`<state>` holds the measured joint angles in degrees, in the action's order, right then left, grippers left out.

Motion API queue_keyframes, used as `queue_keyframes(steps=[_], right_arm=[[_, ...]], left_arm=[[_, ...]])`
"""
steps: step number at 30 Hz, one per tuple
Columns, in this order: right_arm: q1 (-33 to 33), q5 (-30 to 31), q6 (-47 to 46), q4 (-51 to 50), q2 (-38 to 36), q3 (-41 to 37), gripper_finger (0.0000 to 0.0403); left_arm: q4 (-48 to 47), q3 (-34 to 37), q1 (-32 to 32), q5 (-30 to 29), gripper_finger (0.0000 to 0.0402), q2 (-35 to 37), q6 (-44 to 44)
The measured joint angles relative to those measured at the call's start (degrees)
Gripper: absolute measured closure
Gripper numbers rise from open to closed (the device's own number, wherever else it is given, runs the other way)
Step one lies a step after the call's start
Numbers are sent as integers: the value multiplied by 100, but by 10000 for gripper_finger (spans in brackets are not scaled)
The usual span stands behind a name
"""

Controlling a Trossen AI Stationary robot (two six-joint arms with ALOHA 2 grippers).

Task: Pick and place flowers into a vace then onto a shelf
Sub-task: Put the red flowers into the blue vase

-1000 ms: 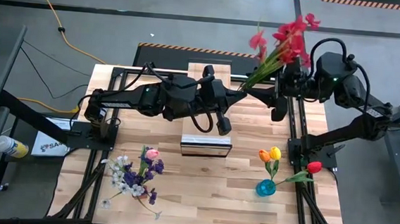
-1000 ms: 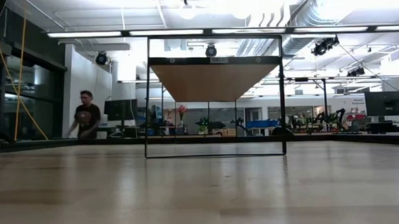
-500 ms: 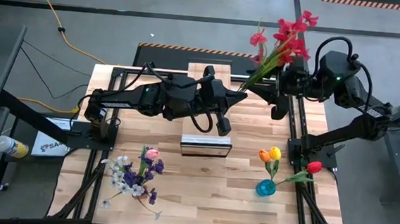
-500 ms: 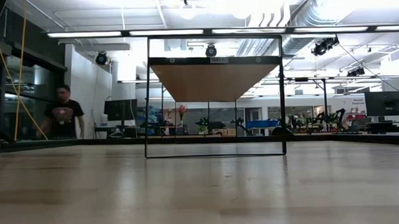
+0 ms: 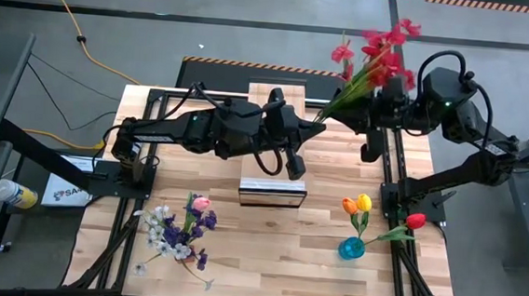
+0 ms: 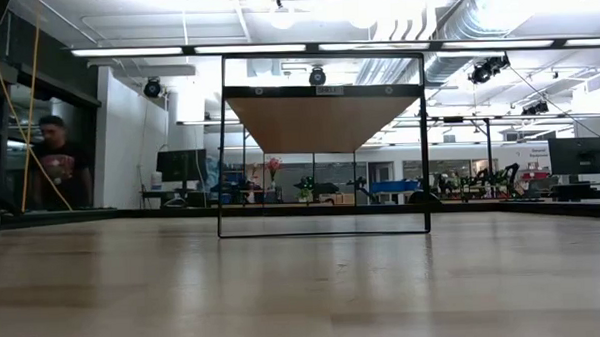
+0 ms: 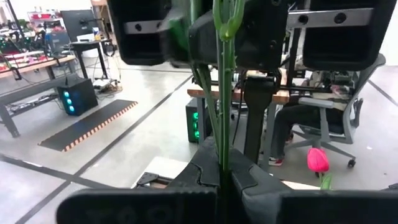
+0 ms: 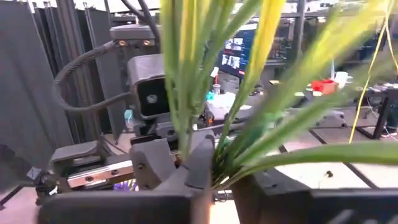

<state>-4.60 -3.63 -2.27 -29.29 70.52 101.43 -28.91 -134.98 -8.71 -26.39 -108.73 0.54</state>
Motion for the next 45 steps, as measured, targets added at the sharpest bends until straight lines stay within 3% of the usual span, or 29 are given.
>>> queue_keyframes(steps=[3, 17, 25, 31, 45], right_arm=[[0, -28, 75, 5, 0, 0, 394], [0, 7, 267, -48, 2, 0, 394], [-2, 352, 503, -107, -68, 0, 399], [-4, 602, 682, -200, -220, 0, 400], [-11, 1941, 1238, -720, -884, -2, 402]], left_arm=[[-11, 0, 2, -9, 376, 0, -72], [-126, 0, 7, -28, 374, 0, -110], [-129, 0, 7, -2, 275, 0, -276], [-134, 2, 7, 1, 223, -2, -278], [-342, 7, -10, 52, 177, -2, -280]])
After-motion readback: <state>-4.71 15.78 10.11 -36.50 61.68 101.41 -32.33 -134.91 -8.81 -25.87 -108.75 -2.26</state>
